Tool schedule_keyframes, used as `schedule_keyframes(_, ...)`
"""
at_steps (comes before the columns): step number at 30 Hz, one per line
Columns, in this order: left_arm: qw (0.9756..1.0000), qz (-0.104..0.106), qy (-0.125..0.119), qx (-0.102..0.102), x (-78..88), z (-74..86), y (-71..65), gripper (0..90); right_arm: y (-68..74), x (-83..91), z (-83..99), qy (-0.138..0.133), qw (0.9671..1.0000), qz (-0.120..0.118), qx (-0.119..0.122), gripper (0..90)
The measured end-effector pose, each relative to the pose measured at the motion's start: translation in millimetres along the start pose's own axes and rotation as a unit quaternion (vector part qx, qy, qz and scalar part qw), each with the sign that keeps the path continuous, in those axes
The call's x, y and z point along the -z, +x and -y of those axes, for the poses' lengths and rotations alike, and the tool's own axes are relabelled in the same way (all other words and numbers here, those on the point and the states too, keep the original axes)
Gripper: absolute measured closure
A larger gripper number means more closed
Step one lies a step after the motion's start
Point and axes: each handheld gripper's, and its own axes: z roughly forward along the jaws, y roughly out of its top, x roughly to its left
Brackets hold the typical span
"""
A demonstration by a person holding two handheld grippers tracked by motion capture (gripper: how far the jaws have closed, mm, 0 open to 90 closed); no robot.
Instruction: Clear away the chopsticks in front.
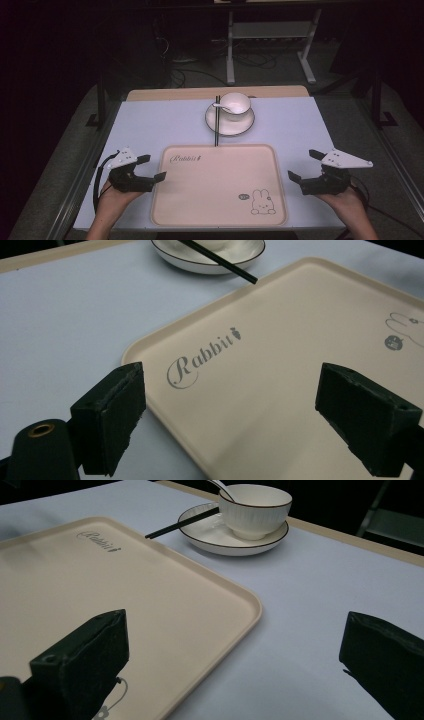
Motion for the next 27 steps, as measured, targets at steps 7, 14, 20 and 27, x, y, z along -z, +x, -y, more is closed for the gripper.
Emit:
schedule_keyframes(7, 1.0000, -0.002, -0.004, -0.002, -4.6, -8.1, 0.4, 12.5, -3.1, -3.4, -1.1, -0.006, 0.9999, -0.003, -0.008, 0.0)
schedule_keyframes(14, 1.0000, -0.003, -0.005, -0.003, -13.0, -17.2, 1.0, 12.5, -5.0, -8.7, 2.8, 0.005, 0.9999, -0.009, -0.006, 0.0)
schedule_keyframes(20, 1.0000, 0.007, -0.004, 0.001, -29.4, -27.1, 2.7, 12.5, -1.9, -12.6, 4.0, 0.013, 0.9998, -0.012, 0.003, 0.0)
schedule_keyframes(27, 0.9998, 0.010, 0.005, -0.016, -50.8, -45.6, -2.4, 12.9, -3.8, -11.8, 3.9, 0.016, 0.9998, -0.013, -0.007, 0.0)
